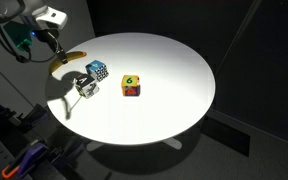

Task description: Put the banana plush toy on top of the white and black dice

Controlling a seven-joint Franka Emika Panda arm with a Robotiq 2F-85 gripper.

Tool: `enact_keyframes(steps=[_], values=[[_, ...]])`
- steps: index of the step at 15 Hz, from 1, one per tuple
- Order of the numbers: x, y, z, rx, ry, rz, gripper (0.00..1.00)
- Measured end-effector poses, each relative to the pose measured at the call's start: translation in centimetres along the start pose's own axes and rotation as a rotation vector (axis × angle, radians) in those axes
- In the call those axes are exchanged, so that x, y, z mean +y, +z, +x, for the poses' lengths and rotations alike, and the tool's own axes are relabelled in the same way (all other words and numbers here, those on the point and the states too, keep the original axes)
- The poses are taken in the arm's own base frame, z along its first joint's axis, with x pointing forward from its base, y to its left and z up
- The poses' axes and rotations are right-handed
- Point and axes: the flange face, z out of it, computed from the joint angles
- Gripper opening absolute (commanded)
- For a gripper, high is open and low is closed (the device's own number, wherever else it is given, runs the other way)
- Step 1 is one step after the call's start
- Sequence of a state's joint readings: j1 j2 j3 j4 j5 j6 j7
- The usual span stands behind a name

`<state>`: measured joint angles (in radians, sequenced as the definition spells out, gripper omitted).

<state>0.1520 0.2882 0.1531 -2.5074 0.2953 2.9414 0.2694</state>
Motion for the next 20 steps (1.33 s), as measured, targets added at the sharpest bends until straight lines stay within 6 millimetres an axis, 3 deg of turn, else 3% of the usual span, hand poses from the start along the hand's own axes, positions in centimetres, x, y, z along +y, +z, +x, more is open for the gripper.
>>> enact_keyframes(steps=[10, 20], values=[[0.6, 1.2, 3.3, -0.010, 0.072, 0.000, 0.16], [2.0, 2.6, 5.0, -0.075, 0.041, -0.018, 0.16]])
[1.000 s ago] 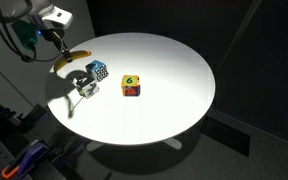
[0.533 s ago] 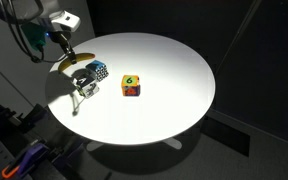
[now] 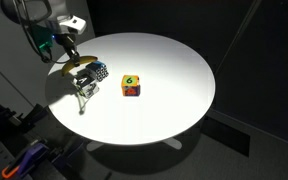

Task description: Put the banana plush toy on top of the white and black dice

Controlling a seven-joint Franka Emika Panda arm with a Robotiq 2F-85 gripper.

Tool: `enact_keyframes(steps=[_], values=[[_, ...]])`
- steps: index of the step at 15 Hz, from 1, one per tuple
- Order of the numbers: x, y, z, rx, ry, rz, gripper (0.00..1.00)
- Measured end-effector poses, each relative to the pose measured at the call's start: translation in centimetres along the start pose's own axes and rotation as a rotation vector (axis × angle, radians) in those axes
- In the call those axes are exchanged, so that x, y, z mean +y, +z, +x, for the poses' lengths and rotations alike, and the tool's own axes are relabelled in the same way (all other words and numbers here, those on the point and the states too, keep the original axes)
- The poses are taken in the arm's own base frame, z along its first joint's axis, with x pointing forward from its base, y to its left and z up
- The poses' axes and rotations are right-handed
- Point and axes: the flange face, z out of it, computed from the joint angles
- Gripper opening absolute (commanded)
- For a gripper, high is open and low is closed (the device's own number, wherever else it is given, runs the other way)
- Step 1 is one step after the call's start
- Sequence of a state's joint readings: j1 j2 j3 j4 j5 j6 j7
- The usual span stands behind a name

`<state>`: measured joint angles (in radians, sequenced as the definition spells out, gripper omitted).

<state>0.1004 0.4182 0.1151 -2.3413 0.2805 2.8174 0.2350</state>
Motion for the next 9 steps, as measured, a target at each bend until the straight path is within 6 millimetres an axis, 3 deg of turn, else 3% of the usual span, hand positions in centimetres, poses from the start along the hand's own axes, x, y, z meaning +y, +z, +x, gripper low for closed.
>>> enact_keyframes(steps=[9], values=[[1.3, 0.9, 1.4, -0.016, -0.083, -0.049, 0.16]])
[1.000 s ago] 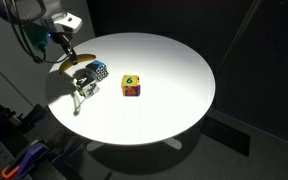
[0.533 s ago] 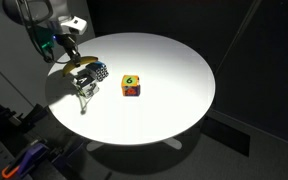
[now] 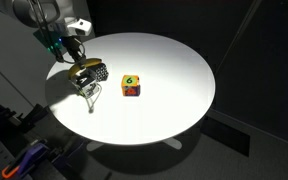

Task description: Put the banana plush toy on top of the white and black dice

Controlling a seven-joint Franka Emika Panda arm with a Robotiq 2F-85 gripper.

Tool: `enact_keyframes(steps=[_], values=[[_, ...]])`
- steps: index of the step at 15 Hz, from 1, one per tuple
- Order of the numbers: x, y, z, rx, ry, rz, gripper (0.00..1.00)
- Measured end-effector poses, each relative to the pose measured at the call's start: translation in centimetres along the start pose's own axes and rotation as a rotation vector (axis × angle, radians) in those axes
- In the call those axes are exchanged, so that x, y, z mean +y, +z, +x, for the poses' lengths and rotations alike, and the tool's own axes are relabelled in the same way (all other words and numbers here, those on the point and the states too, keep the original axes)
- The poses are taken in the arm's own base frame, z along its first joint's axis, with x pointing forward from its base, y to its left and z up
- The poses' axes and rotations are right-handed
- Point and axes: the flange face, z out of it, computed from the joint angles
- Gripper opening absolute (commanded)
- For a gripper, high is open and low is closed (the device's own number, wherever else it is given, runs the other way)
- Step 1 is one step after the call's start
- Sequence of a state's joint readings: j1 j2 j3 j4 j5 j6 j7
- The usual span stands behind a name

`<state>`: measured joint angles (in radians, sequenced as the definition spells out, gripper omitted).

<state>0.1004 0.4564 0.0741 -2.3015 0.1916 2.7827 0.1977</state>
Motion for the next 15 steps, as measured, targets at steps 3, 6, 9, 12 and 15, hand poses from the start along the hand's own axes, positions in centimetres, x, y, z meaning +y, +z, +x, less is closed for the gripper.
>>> enact_keyframes(steps=[3, 6, 9, 12, 15], values=[[0.3, 0.3, 0.3, -0.001, -0.026, -0.015, 0.16], [0.4, 0.6, 0.4, -0.003, -0.045, -0.026, 0.16], [0.4, 0.7, 0.5, -0.003, -0.064, -0.036, 0.16], [0.5, 1.0, 0.6, -0.006, -0.082, -0.047, 0.16], [0.6, 1.2, 0.7, -0.009, -0.100, -0.059, 0.16]])
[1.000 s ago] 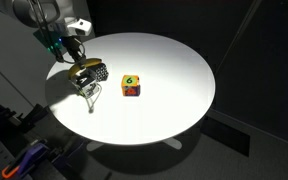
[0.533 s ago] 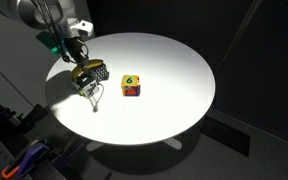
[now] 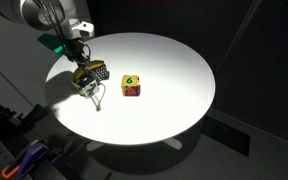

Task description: Put the banana plush toy on top of the white and black dice

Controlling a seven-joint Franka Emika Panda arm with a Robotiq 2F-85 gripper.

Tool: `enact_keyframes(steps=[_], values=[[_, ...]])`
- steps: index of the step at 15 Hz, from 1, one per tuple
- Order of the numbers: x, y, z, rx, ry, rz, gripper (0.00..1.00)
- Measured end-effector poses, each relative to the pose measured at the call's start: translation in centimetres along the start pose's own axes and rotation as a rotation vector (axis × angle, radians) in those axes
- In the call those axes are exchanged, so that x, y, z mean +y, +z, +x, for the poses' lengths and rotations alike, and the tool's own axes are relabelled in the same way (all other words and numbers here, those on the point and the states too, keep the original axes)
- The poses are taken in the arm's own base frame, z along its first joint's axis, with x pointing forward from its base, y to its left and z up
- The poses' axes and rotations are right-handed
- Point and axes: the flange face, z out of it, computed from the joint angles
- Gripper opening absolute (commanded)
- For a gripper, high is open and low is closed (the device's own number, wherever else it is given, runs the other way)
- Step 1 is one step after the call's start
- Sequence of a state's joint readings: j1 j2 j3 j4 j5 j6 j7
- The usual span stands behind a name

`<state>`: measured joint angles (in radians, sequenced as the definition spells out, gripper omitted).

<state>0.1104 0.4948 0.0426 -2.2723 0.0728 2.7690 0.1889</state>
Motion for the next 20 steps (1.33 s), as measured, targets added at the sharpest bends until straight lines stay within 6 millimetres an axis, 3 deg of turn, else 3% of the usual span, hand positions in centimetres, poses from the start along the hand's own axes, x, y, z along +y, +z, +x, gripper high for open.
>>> enact_keyframes(steps=[2, 3, 4, 8, 20], values=[[0.1, 0.1, 0.0, -0.004, -0.009, -0.007, 0.16], [0.1, 0.1, 0.0, -0.006, -0.014, -0.010, 0.56], [0.1, 0.1, 0.0, -0.008, -0.019, -0.014, 0.68], [0.1, 0.1, 0.0, -0.015, -0.039, -0.028, 0.97], [-1.2, -0.6, 0.0, -0.011, 0.020, 0.024, 1.00]])
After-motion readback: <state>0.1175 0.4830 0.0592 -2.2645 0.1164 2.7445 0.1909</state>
